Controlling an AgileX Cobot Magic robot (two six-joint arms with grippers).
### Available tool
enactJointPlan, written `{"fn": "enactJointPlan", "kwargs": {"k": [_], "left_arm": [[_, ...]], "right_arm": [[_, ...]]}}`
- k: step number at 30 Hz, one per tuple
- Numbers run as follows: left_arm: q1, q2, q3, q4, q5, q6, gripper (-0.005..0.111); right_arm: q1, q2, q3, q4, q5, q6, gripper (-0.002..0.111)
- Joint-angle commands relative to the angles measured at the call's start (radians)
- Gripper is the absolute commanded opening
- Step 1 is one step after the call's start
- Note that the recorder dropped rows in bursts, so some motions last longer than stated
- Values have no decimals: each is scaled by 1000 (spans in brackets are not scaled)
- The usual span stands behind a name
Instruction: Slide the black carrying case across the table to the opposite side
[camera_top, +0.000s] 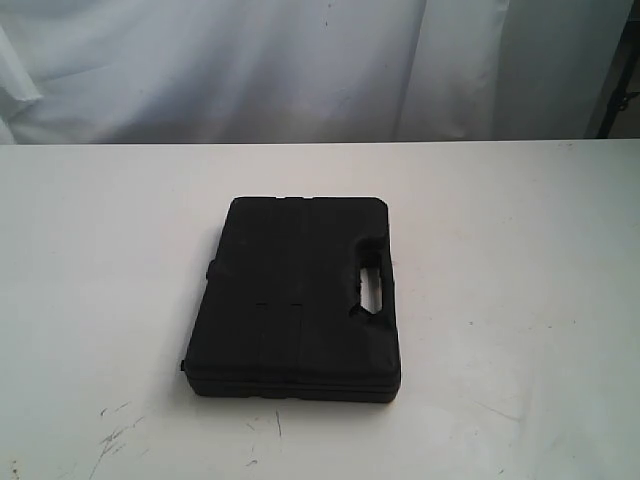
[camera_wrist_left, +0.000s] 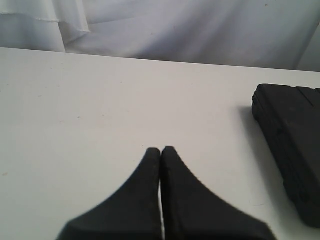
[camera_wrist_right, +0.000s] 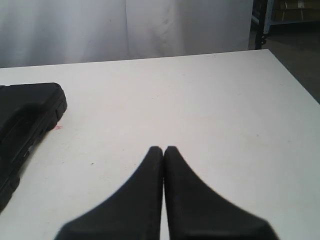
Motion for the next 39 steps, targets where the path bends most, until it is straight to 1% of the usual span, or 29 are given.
{"fn": "enactJointPlan", "kwargs": {"k": [1,7,13,16,27,31,35,39], "left_arm": [[3,-5,5,0,-10,-1,0],[3,-5,5,0,-10,-1,0],[3,-5,5,0,-10,-1,0],[3,-5,5,0,-10,-1,0],[3,-5,5,0,-10,-1,0],[3,-5,5,0,-10,-1,0],[3,-5,5,0,-10,-1,0],[3,-5,5,0,-10,-1,0]], "right_arm": [[1,-4,4,-10,-41,-1,0],[1,-4,4,-10,-217,-1,0],[1,-4,4,-10,-233,-1,0],[1,-4,4,-10,-270,-1,0],[1,-4,4,-10,-630,5,0],[1,-4,-19,-10,-629,31,0],[1,-4,-119,-10,-606,40,0],[1,73,-246,-10,-575,40,0]]}}
